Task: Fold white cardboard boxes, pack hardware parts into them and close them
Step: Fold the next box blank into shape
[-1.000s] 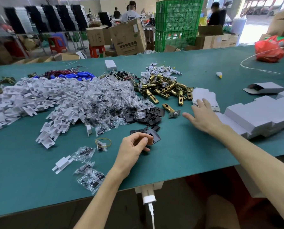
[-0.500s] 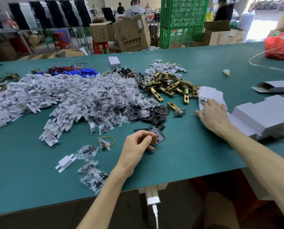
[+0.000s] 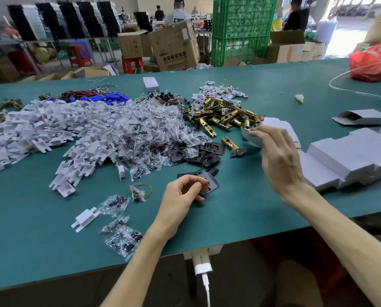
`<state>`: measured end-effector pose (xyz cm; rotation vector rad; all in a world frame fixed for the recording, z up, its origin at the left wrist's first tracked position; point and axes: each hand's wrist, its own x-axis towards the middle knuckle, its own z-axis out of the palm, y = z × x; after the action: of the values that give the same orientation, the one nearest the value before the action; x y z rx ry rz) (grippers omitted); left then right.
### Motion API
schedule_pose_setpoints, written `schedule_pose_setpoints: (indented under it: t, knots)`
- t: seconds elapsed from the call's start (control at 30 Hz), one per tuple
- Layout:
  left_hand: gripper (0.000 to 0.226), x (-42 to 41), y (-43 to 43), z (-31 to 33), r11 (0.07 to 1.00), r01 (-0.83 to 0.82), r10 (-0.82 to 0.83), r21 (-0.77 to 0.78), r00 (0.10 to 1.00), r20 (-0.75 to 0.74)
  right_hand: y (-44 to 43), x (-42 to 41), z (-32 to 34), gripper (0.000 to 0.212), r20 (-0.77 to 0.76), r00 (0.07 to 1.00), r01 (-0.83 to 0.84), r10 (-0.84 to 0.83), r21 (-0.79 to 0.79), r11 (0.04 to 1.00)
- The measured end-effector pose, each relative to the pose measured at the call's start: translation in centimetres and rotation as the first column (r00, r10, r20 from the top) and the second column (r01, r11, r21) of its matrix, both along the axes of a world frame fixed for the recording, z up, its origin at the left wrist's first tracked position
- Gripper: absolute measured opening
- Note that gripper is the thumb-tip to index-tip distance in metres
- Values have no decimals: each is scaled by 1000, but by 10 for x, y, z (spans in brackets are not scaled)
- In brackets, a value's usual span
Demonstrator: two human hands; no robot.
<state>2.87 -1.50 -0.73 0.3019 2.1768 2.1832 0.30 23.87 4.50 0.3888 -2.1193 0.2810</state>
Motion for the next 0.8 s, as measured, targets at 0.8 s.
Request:
schedule_pose_setpoints:
  t: [0.8]
  knots:
    - [98,10,-3,16,996,-85,84,2,986,-144,-123,27,70,19,86,918,-260,387,-607,751]
